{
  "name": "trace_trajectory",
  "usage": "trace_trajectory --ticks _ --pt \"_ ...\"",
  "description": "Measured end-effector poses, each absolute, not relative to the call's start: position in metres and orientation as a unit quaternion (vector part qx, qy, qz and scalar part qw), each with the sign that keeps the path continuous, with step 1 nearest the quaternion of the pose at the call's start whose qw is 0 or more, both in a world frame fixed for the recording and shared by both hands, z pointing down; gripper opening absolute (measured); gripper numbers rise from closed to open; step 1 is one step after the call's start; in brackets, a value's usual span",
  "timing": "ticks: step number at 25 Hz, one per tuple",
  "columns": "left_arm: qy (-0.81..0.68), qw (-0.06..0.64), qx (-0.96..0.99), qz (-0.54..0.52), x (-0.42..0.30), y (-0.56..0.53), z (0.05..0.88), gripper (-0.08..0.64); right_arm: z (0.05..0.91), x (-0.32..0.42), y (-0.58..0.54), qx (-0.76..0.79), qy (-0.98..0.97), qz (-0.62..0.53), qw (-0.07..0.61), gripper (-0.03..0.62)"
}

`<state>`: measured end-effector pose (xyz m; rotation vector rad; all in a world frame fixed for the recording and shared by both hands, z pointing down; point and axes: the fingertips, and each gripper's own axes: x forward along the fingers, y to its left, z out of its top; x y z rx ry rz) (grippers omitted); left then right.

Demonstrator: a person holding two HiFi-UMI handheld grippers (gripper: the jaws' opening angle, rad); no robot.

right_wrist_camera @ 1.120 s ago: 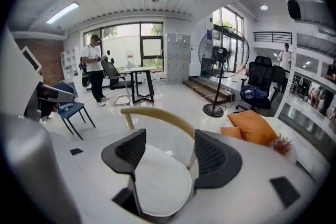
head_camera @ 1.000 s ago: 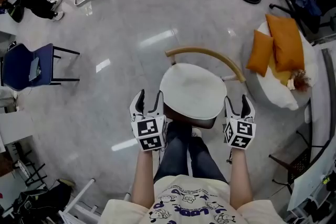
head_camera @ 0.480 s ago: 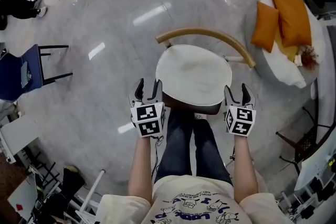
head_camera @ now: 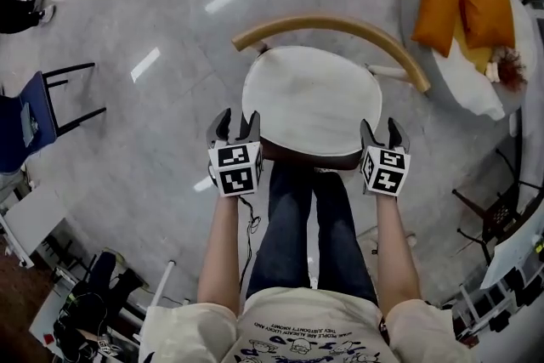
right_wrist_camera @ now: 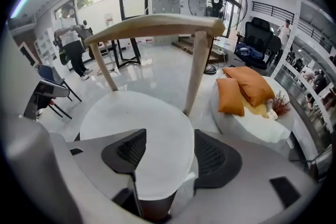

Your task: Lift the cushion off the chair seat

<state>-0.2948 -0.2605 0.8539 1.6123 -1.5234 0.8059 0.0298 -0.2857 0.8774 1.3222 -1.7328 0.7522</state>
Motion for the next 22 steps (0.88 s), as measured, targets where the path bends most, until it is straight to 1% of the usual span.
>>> trace_trajectory --ticks 12,22 --pt "-0.559 0.411 0.629 0.351 -0.289 -0.267 0.956 0.273 0.976 0.051 -0.278 0.525 -0.644 0.345 0.437 0.296" --pt "-0.541 0.431 0.615 0.379 -0.284 -0.263 1.007 0.273 1.011 0.060 -0.270 0.526 -0.630 0.378 0.429 0.296"
